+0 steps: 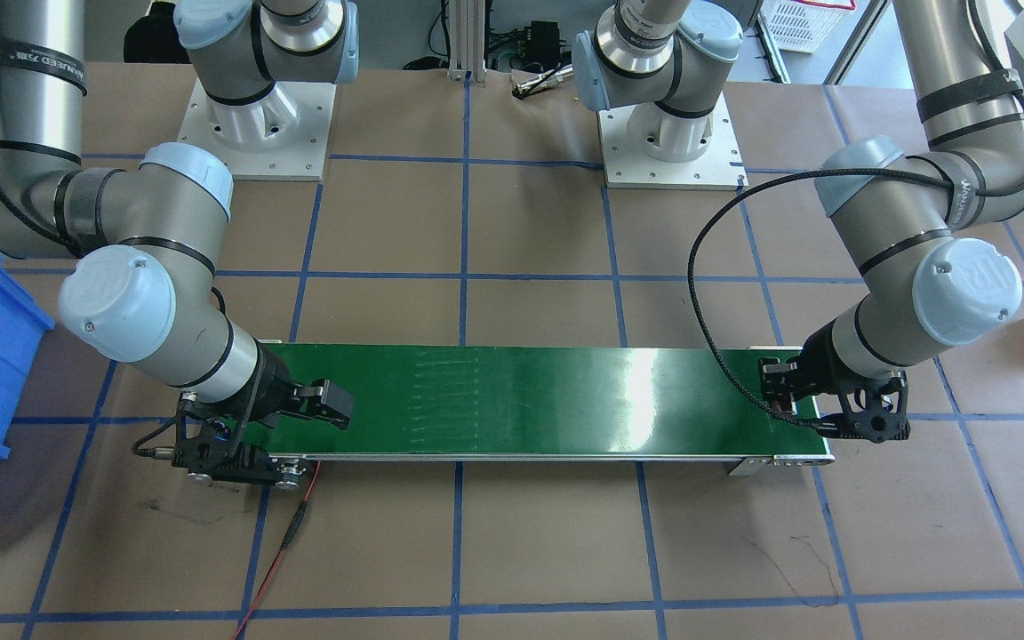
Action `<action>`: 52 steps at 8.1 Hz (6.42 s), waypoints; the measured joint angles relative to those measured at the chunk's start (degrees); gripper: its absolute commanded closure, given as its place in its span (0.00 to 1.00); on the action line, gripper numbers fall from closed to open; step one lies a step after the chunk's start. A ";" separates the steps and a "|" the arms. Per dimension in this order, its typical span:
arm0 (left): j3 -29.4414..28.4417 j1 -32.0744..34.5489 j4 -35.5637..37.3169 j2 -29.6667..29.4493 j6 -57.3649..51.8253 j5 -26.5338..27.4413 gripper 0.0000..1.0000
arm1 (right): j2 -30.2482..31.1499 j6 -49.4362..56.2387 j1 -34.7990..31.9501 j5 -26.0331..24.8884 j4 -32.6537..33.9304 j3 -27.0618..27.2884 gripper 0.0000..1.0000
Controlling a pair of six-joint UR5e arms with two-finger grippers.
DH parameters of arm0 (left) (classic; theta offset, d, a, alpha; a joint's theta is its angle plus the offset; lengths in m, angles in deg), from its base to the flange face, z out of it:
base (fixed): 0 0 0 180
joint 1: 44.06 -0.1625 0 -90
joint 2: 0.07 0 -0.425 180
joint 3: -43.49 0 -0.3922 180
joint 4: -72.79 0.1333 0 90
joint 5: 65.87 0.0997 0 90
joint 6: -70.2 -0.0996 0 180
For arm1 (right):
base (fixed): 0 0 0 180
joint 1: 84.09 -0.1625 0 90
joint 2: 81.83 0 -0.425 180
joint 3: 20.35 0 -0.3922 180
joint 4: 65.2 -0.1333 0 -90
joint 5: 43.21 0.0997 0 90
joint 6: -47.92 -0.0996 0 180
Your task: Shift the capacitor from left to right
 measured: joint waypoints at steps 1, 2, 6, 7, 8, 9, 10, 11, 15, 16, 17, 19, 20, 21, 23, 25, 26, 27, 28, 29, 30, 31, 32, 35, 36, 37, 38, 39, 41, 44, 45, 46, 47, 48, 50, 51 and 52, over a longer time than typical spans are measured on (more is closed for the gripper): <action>0.27 0.15 -0.13 -0.11 1.86 -0.82 0.39 | 0.00 0.01 0.00 -0.03 0.00 0.00 0.00; 0.64 0.41 -0.25 -0.13 3.33 -1.55 0.30 | 0.00 0.02 -0.02 -0.03 0.00 0.00 0.00; 1.28 2.26 -1.01 0.49 7.42 -1.92 0.00 | 0.00 0.02 -0.01 -0.03 0.00 0.00 0.00; 1.10 4.28 -2.84 1.55 9.97 -1.83 0.00 | 0.01 -0.02 0.00 -0.01 0.00 0.00 0.00; 0.65 6.41 -4.92 3.82 11.97 -1.79 0.00 | 0.00 -0.05 -0.03 0.00 -0.05 0.00 0.00; -0.12 7.85 -7.38 6.91 12.96 -1.77 0.00 | 0.00 -0.06 -0.05 0.00 -0.11 0.00 0.00; -1.39 9.13 -10.68 10.26 13.45 -1.74 0.00 | 0.04 -0.08 -0.04 0.01 -0.20 0.00 0.00; -4.05 10.72 -15.25 13.41 14.05 -1.59 0.00 | 0.08 -0.15 -0.03 0.04 -0.33 0.08 0.00; -16.01 14.72 -30.75 21.09 14.20 -1.28 0.00 | 0.42 -0.25 -0.16 0.13 -0.73 1.81 0.00; -16.45 15.08 -31.64 21.82 14.05 -0.97 0.00 | 0.48 -0.25 -0.21 0.16 -0.76 1.88 0.00; -16.59 15.25 -31.47 21.73 13.95 -0.73 0.00 | 0.49 -0.25 -0.23 0.21 -0.78 1.90 0.00; -16.68 15.34 -28.63 20.46 13.94 -0.60 0.00 | 0.57 -0.25 -0.26 0.26 -0.79 1.93 0.00; -16.73 15.36 -27.74 20.09 13.94 -0.60 0.00 | 0.59 -0.25 -0.26 0.26 -0.80 1.93 0.00; -16.62 15.32 -27.33 20.08 13.95 -0.61 0.00 | 0.61 -0.29 -0.26 0.27 -0.83 1.93 0.00; -16.46 15.13 -27.11 20.06 13.95 -0.61 0.00 | 0.65 -0.29 -0.32 0.27 -0.87 1.93 0.00; -16.23 15.28 -27.07 20.01 13.95 -0.59 0.00 | 0.68 -0.02 -0.55 0.27 -0.88 1.93 0.00; -16.18 15.34 -27.07 20.02 13.95 -0.59 0.00 | 0.70 0.45 -0.82 0.27 -0.88 1.93 0.00; -16.15 15.36 -27.07 20.06 13.95 -0.60 0.00 | 0.70 1.37 -1.15 0.27 -0.84 1.93 0.00; -16.09 15.38 -27.07 20.05 13.95 -0.61 0.00 | 0.70 2.71 -1.35 0.27 -0.81 1.93 0.00; -16.07 15.39 -27.07 20.06 13.95 -0.61 0.00 | 0.71 4.02 -1.44 0.27 -0.78 1.93 0.00; -16.06 15.39 -27.07 20.05 13.95 -0.62 0.00 | 0.71 4.76 -1.46 0.27 -0.67 1.90 0.00; -16.05 15.39 -27.07 20.05 13.98 -0.62 0.00 | 0.71 5.09 -1.48 0.27 -0.55 1.87 0.00; -16.05 15.39 -27.07 20.04 13.98 -0.61 0.00 | 0.71 5.22 -1.49 0.27 -0.49 1.85 0.00; -16.05 15.39 -27.07 20.04 13.95 -0.62 0.00 | 0.71 5.18 -1.49 0.27 -0.56 1.85 0.00; -16.05 15.39 -27.07 20.04 13.95 -0.62 0.00 | 0.71 5.10 -1.49 0.27 -0.60 1.85 0.00; -16.04 15.39 -27.07 20.04 13.95 -0.62 0.00 | 0.76 4.97 -1.49 0.27 -0.65 1.84 0.00; -16.05 15.39 -27.07 20.04 13.98 -0.62 0.00 | 0.77 4.86 -1.49 0.27 -0.68 1.84 0.00; -16.05 15.39 -27.07 20.03 13.98 -0.62 0.00 | 0.78 4.81 -1.49 0.27 -0.69 1.85 0.00; -15.89 15.39 -27.07 19.98 13.98 -0.62 0.00 | 0.79 4.77 -1.49 0.27 -0.70 1.85 0.00; -15.56 15.39 -27.07 19.92 14.01 -0.62 0.00 | 0.80 4.72 -1.49 0.27 -0.71 1.85 0.00; -15.54 15.39 -27.07 19.91 14.00 -0.62 0.00 | 0.85 4.69 -1.49 0.27 -0.74 1.85 0.00; -15.51 15.39 -27.07 19.89 14.00 -0.62 0.00 | 0.86 4.64 -1.49 0.27 -0.78 1.85 0.00; -15.46 15.39 -27.07 19.87 14.02 -0.62 0.00 | 0.92 4.61 -1.49 0.26 -0.83 1.85 0.00; -15.36 15.39 -27.07 19.91 14.03 -0.62 0.00 | 0.91 4.60 -1.49 0.23 -0.91 1.85 0.00; -15.23 15.39 -27.07 20.15 14.00 -0.58 0.00 | 0.89 4.59 -1.49 0.23 -2.55 1.91 0.09; -15.20 15.39 -27.04 20.04 14.00 -0.58 0.00 | 0.88 4.65 -1.49 0.28 -3.98 1.92 0.48; -15.18 15.39 -27.04 19.92 13.99 -0.60 0.00 | 0.83 4.88 -1.49 0.29 -4.67 1.92 0.90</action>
